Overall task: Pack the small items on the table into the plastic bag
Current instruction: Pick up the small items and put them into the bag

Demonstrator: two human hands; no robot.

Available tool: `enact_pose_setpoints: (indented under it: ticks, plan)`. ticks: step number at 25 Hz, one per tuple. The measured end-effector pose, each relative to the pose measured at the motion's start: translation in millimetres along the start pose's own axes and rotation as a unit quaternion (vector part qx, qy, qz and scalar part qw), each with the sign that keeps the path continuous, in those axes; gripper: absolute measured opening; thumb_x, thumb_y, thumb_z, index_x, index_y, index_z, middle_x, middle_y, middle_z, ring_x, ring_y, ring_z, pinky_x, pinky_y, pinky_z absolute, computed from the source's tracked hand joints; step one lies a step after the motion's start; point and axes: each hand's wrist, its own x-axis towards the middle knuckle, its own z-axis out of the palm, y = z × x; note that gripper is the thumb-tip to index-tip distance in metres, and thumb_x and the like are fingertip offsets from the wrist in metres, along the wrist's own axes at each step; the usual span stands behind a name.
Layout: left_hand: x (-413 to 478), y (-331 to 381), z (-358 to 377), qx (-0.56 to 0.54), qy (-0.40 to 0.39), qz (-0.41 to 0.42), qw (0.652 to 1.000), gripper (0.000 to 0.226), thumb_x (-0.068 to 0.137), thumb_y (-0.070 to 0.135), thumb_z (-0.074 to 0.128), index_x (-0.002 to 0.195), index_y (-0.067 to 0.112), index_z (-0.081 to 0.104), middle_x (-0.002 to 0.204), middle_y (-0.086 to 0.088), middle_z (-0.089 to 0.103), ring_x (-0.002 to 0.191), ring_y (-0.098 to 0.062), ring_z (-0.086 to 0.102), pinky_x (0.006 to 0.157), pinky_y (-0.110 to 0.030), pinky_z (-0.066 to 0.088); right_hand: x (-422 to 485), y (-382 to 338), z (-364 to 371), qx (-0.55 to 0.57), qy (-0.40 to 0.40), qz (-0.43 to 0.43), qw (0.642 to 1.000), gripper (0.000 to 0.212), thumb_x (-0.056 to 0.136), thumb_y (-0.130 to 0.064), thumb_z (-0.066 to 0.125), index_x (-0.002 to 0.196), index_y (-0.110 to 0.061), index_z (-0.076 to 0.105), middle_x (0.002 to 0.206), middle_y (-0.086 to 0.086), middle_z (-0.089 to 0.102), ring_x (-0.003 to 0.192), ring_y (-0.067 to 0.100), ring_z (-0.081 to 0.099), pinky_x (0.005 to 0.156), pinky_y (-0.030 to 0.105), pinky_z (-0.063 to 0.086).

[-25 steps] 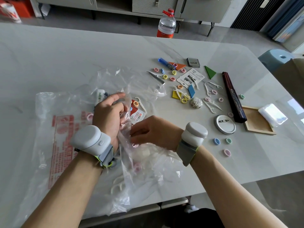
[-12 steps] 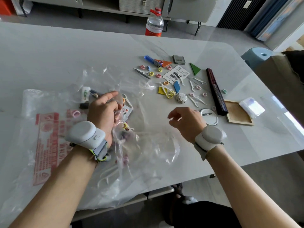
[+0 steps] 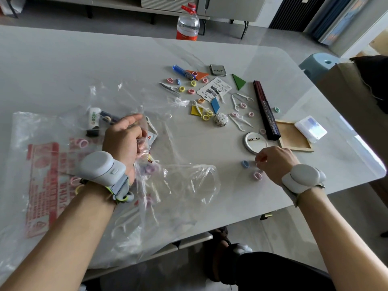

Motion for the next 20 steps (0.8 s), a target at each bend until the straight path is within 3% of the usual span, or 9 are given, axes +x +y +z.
enact_pose_setpoints:
  ticks: [4, 8, 11, 14, 18, 20]
  plan:
    - [3, -3, 0, 0.009, 0.000, 0.002, 1.000, 0.048, 0.076, -0.008, 0.040, 0.114, 0.008, 0.065, 0.052, -0.001, 0.051, 0.037, -0.009, 0.031, 0.046, -0.027, 0.025, -6, 0, -1, -0.012, -0.062, -0.016, 0.998, 0.033, 0.077, -0.026, 0.075, 0.107, -0.020, 0.063, 0.093, -0.001, 0.060, 0.088, 0.018, 0.054, 0.074, 0.026, 0.043]
    - [1, -2, 2, 0.013, -0.001, 0.003, 1.000, 0.047, 0.076, -0.009, 0.039, 0.110, 0.010, 0.065, 0.045, 0.003, 0.048, 0.035, -0.009, 0.031, 0.039, -0.017, 0.023, -7, -5, 6, -0.031, -0.051, -0.003, 0.998, 0.014, 0.080, -0.024, 0.070, 0.092, -0.025, 0.062, 0.096, 0.003, 0.063, 0.086, 0.025, 0.061, 0.069, 0.029, 0.047]
    - [1, -1, 1, 0.010, 0.005, 0.005, 1.000, 0.047, 0.075, -0.010, 0.040, 0.111, 0.008, 0.066, 0.053, -0.004, 0.051, 0.035, -0.009, 0.031, 0.039, -0.018, 0.023, -6, -11, 9, 0.018, -0.015, -0.009, 1.000, 0.017, 0.080, -0.023, 0.067, 0.095, -0.028, 0.061, 0.095, 0.001, 0.066, 0.087, 0.026, 0.062, 0.073, 0.032, 0.051]
    - [0, 1, -1, 0.011, 0.003, 0.005, 1.000, 0.047, 0.075, -0.010, 0.040, 0.109, 0.009, 0.065, 0.046, 0.003, 0.049, 0.035, -0.008, 0.031, 0.038, -0.017, 0.023, -3, -18, 9, 0.089, 0.037, -0.029, 0.995, 0.020, 0.080, -0.021, 0.066, 0.100, -0.023, 0.062, 0.087, -0.001, 0.070, 0.085, 0.025, 0.063, 0.075, 0.033, 0.051]
    - [-4, 5, -1, 0.007, 0.005, 0.005, 1.000, 0.047, 0.075, -0.011, 0.040, 0.112, 0.006, 0.065, 0.060, -0.006, 0.051, 0.036, -0.008, 0.032, 0.041, -0.022, 0.026, -3, -30, 12, 0.085, 0.015, -0.050, 0.995, 0.012, 0.082, -0.024, 0.066, 0.093, -0.019, 0.067, 0.085, 0.004, 0.070, 0.087, 0.028, 0.065, 0.079, 0.036, 0.053]
    - [-6, 8, -1, 0.018, 0.008, 0.010, 1.000, 0.047, 0.076, -0.012, 0.039, 0.112, 0.006, 0.064, 0.065, -0.008, 0.051, 0.036, -0.005, 0.033, 0.039, -0.018, 0.026, -4, -38, 13, 0.069, 0.002, -0.074, 0.995, 0.008, 0.083, -0.022, 0.065, 0.088, -0.016, 0.069, 0.081, 0.005, 0.066, 0.086, 0.027, 0.062, 0.076, 0.034, 0.052]
